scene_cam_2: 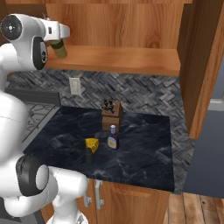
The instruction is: There are various items on the counter. Only move the condiments/shakers into the cabinet.
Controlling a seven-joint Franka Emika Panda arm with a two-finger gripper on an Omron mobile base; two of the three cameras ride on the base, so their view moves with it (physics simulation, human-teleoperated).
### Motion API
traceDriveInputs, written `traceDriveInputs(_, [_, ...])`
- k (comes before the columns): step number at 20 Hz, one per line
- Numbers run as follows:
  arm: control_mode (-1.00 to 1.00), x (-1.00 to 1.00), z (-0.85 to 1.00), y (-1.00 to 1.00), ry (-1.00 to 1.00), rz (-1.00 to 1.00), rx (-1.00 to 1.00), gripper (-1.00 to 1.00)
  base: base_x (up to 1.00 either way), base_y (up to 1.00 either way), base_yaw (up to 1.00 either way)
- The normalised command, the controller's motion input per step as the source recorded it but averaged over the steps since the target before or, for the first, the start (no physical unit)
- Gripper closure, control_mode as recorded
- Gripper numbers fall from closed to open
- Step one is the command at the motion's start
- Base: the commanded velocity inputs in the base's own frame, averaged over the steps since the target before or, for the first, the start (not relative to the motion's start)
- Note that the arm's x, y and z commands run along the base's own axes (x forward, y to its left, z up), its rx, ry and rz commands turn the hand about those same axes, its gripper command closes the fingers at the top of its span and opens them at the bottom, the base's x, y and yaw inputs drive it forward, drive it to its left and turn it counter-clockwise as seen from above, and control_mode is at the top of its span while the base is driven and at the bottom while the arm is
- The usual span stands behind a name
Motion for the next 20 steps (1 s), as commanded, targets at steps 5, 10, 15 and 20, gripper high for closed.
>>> traceDriveInputs(5, [-1.00,0.55,-0.22,-0.11,0.02,0.00,0.00,1.00,0.00,0.00,0.00])
traceDriveInputs(10, [-1.00,0.49,-0.03,-0.02,0.00,0.00,0.00,1.00,0.00,0.00,0.00])
traceDriveInputs(15, [-1.00,0.46,-0.10,0.00,0.05,0.00,0.00,1.00,0.00,0.00,0.00])
traceDriveInputs(20, [-1.00,0.48,-0.02,0.00,0.22,-0.02,0.00,1.00,0.00,0.00,0.00])
